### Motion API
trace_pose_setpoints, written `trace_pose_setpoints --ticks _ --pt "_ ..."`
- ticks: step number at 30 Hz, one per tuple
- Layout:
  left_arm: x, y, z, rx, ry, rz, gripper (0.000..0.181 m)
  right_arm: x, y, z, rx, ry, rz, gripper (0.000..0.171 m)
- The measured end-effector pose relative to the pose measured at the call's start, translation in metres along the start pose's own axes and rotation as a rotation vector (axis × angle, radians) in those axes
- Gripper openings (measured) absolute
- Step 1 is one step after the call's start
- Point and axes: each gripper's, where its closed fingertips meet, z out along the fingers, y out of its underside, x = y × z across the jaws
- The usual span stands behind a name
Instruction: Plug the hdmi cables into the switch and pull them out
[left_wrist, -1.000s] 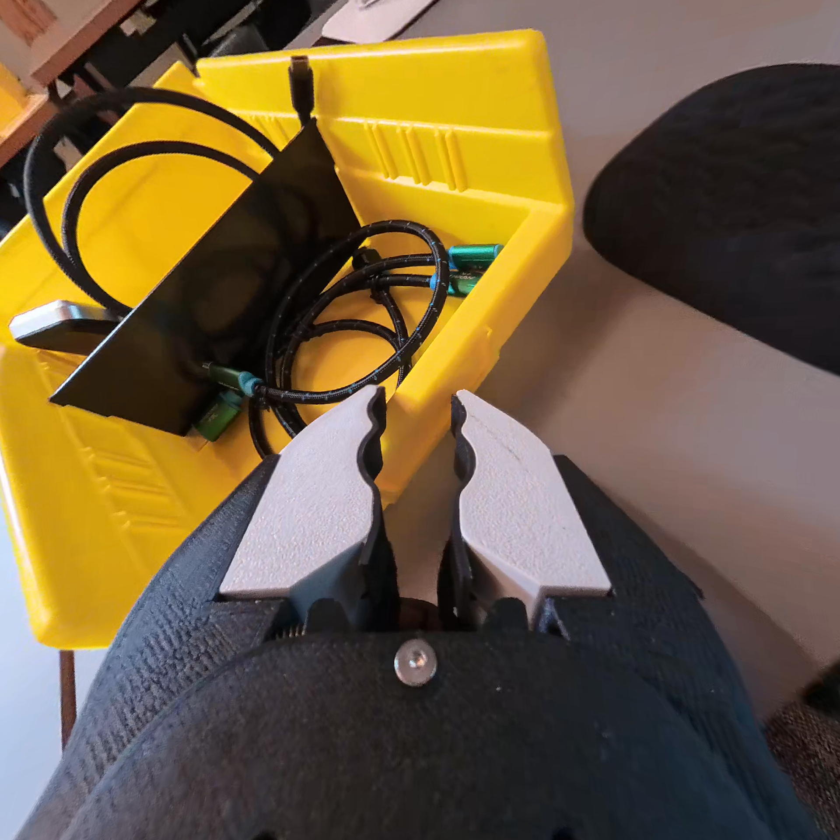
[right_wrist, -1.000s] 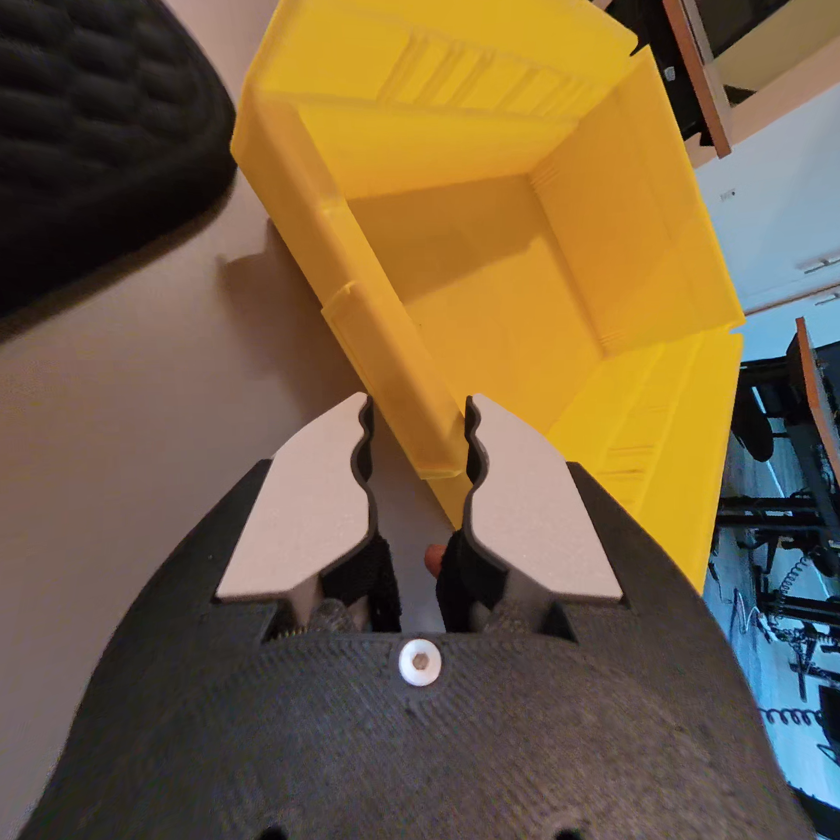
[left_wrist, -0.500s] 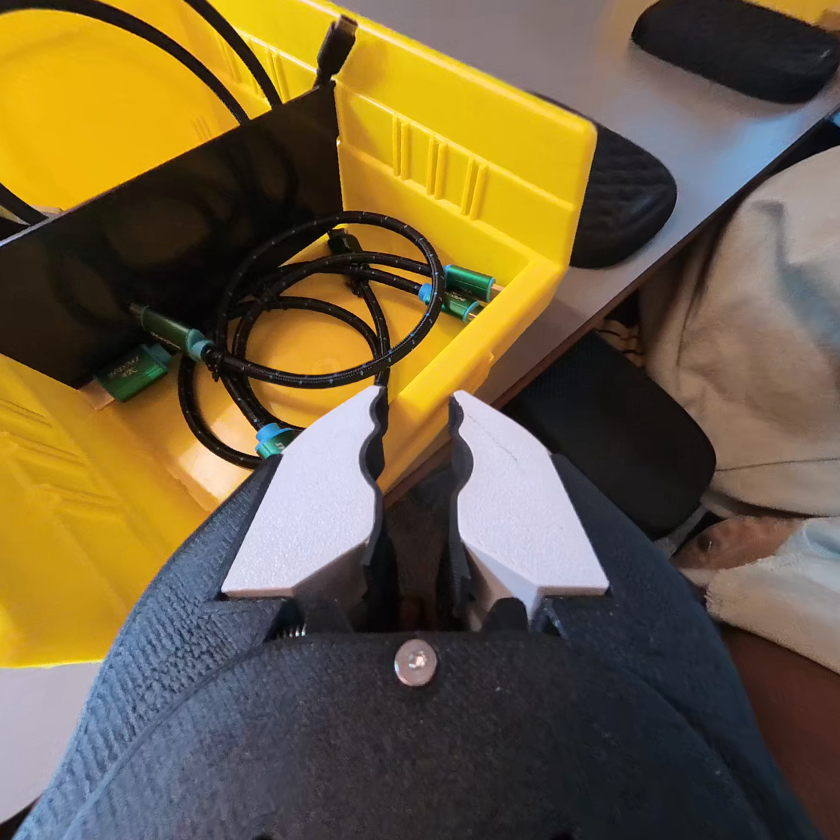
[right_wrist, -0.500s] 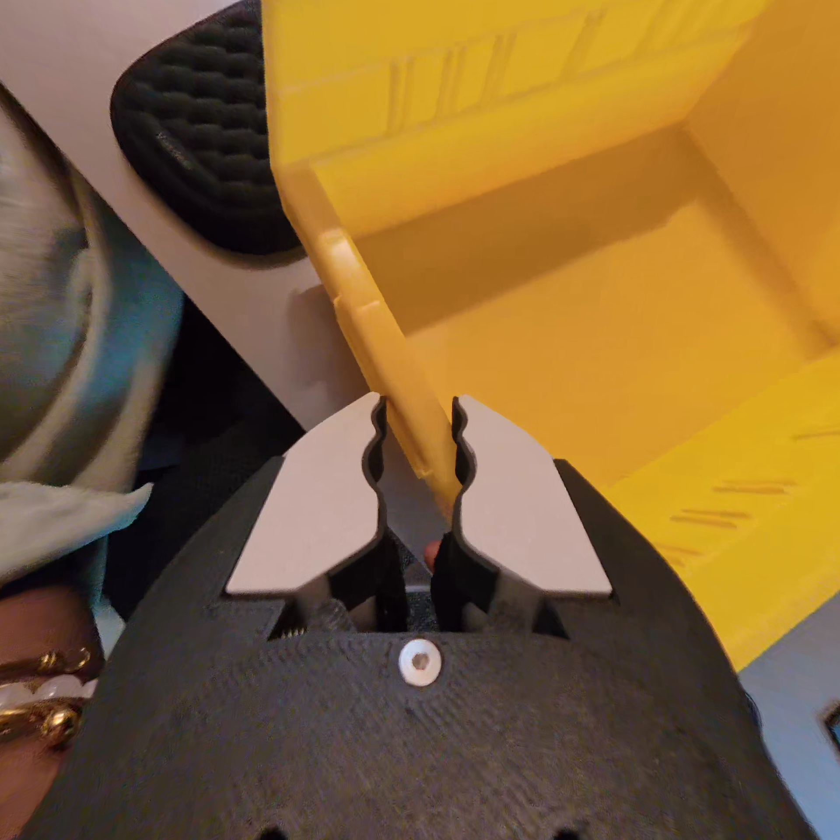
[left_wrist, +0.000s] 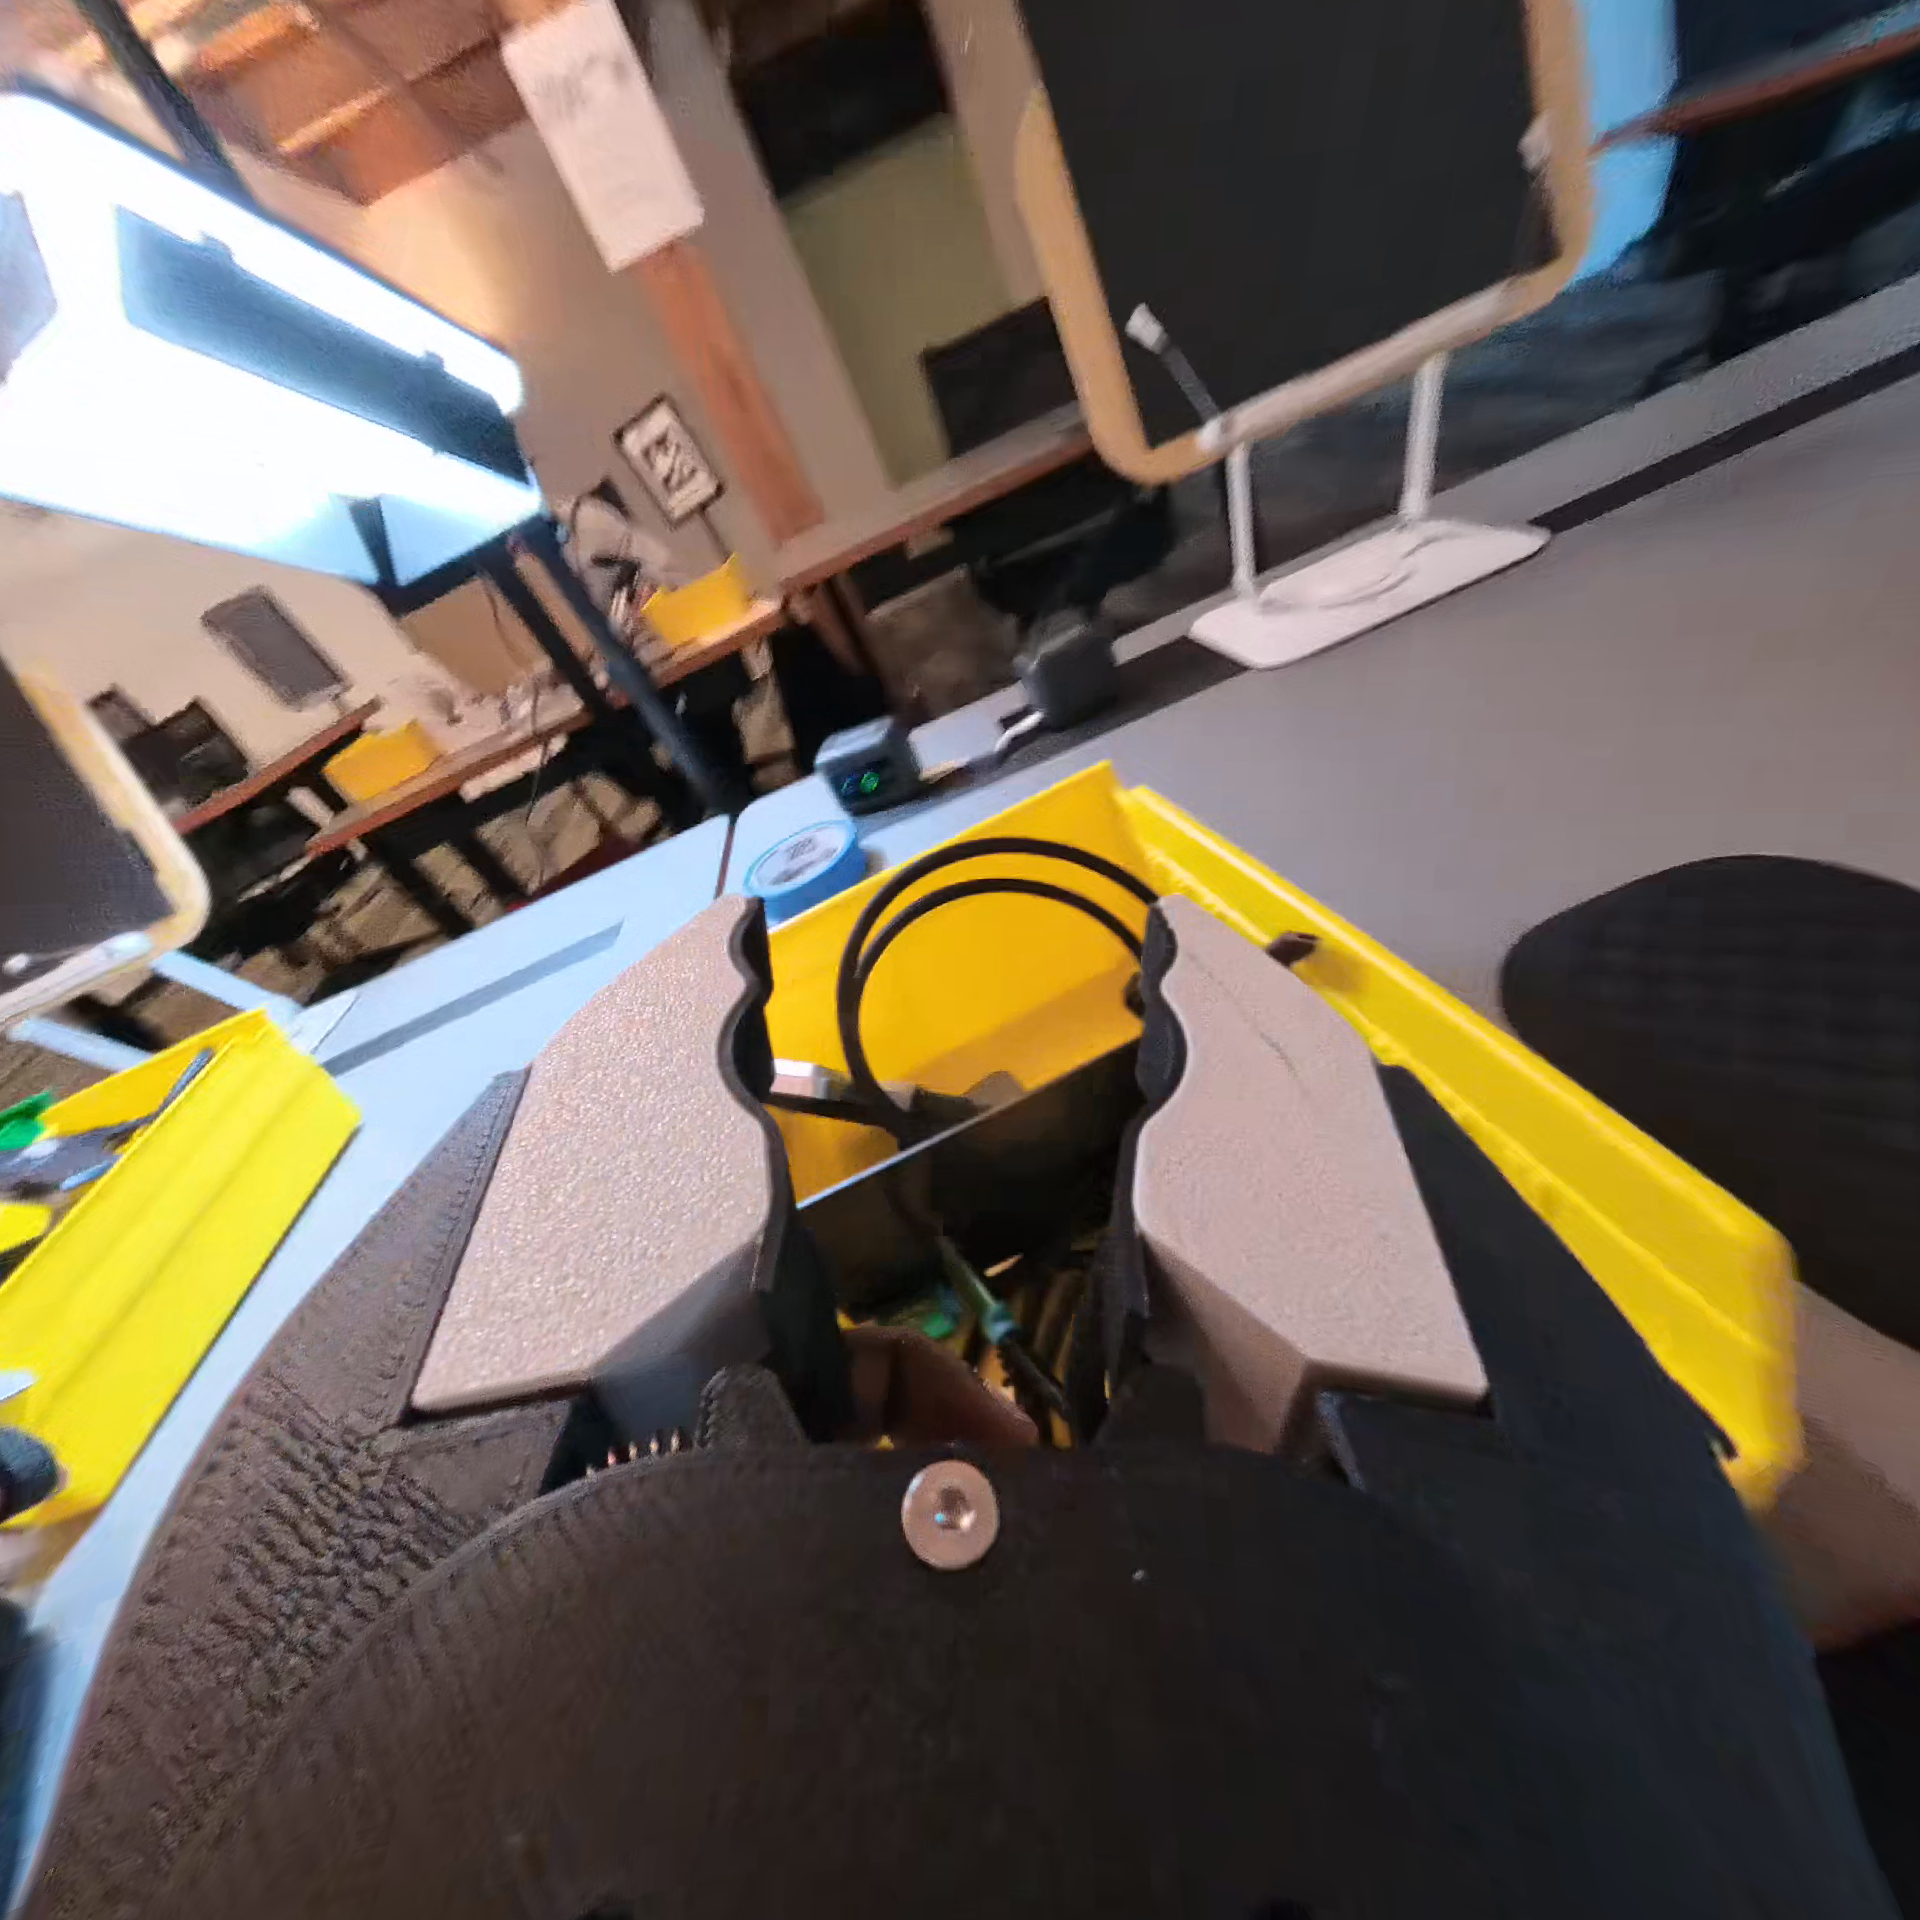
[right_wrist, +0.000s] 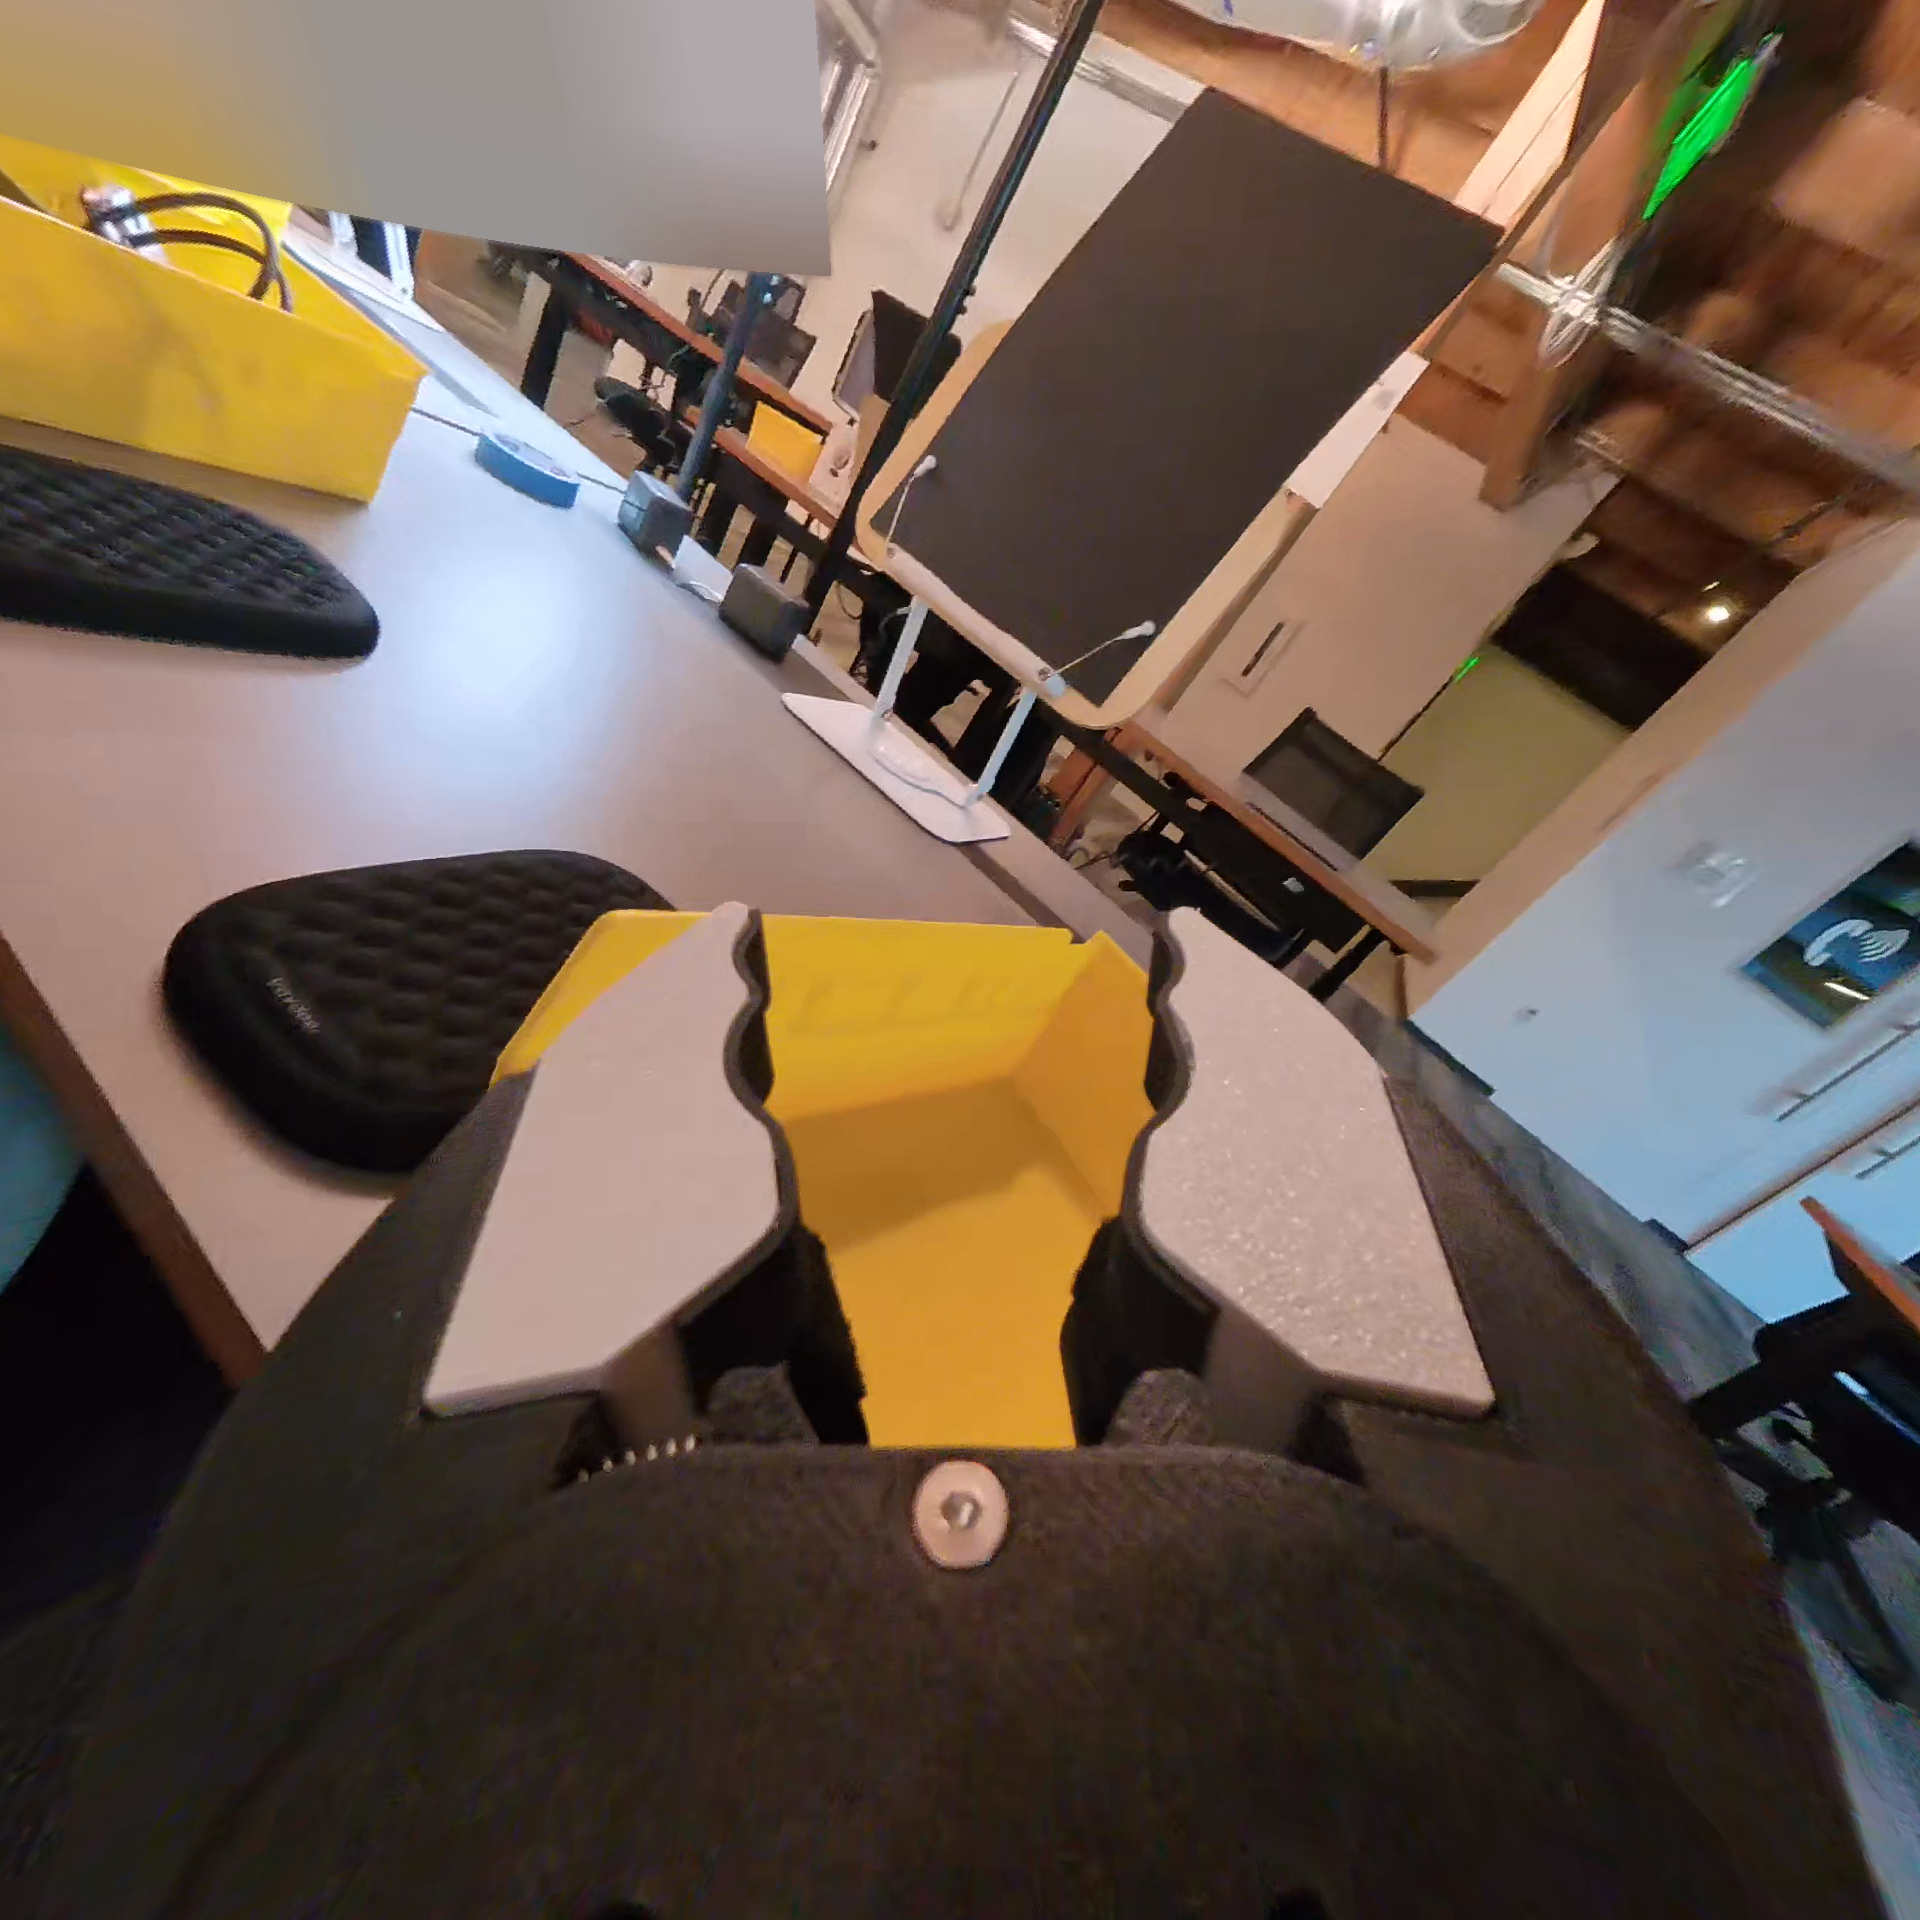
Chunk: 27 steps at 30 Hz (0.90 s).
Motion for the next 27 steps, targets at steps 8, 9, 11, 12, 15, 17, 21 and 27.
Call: trace_pose_setpoints --ticks 8,9,11,12,15,17,21,27 --pt "-0.025 0.079 0.108 -0.546 0.028 0.06 0.055 0.0 0.005 0.004 -0.072 0.027 -0.07 0.071" --pt "-0.033 0.09 0.116 -0.605 0.005 0.098 0.053 0.001 0.005 0.004 -0.073 0.032 -0.075 0.071" --pt "-0.043 0.106 0.128 -0.684 -0.013 0.171 0.05 0.002 0.003 0.004 -0.069 0.036 -0.08 0.07" --pt "-0.046 0.111 0.134 -0.707 -0.017 0.191 0.048 0.002 0.003 0.004 -0.066 0.037 -0.082 0.069" --pt "-0.05 0.127 0.143 -0.787 -0.018 0.267 0.038 0.003 0.005 0.005 -0.068 0.042 -0.083 0.067" --pt "-0.052 0.134 0.145 -0.829 -0.019 0.314 0.017 0.002 0.008 0.006 -0.081 0.039 -0.085 0.066" --pt "-0.049 0.109 0.144 -0.752 -0.041 0.317 0.007 -0.002 0.013 0.009 -0.125 0.022 -0.102 0.064" --pt "-0.058 0.024 0.132 -0.498 -0.161 0.327 0.007 -0.008 0.013 0.013 -0.129 -0.008 -0.111 0.062"
